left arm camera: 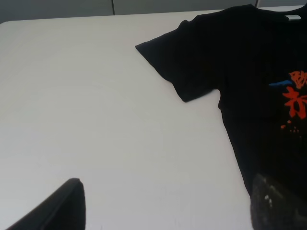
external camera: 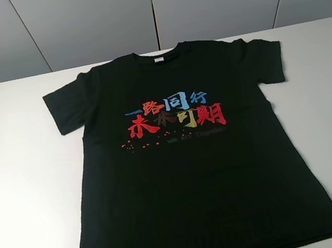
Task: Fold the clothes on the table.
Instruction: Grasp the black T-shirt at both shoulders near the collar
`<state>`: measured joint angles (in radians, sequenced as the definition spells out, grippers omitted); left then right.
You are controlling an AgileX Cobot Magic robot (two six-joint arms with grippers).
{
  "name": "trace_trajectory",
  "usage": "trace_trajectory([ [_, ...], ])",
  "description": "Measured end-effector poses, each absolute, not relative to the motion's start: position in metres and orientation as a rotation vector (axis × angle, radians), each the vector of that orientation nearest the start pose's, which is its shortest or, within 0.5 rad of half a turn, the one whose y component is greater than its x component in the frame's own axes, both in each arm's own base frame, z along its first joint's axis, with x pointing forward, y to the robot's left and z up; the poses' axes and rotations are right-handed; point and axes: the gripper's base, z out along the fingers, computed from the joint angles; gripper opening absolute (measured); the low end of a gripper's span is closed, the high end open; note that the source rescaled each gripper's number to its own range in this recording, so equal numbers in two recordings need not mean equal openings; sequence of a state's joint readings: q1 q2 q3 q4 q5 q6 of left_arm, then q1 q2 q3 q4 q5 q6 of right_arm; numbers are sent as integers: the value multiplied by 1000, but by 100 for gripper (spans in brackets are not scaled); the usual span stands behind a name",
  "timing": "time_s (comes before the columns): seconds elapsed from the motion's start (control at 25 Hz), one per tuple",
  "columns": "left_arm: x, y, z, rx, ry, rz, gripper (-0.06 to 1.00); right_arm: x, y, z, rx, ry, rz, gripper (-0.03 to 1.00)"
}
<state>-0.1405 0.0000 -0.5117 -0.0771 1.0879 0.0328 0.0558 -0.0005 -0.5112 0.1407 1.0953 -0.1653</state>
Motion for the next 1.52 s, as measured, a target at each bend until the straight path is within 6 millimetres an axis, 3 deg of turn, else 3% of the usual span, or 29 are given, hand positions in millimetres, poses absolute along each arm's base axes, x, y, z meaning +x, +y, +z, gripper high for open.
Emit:
trace_trajectory([
  [0.36,-6,-5,280,183,2060,-159,91,-9,11,279,-206,2047,120,100],
  [0.56,14,-8,308,206,2072,-147,91,-4,10,303,-106,1984,158,100],
  [0.68,39,-12,331,287,2128,-108,91,24,10,320,-150,2073,107,100],
  [0.8,71,-21,355,449,2159,-94,91,67,12,333,-209,2142,77,100],
  [1.0,137,-44,366,688,2226,-216,91,142,21,340,-407,2221,72,100],
  [1.16,191,-57,346,805,2336,-250,91,198,30,328,-524,2365,150,100],
  [1.24,214,-70,327,893,2387,-252,90,222,33,317,-580,2439,176,100],
  [1.36,238,-97,293,1110,2410,-162,90,248,36,299,-683,2545,206,100],
  [1.52,260,-128,247,1340,2410,-52,90,267,38,270,-757,2675,259,100],
])
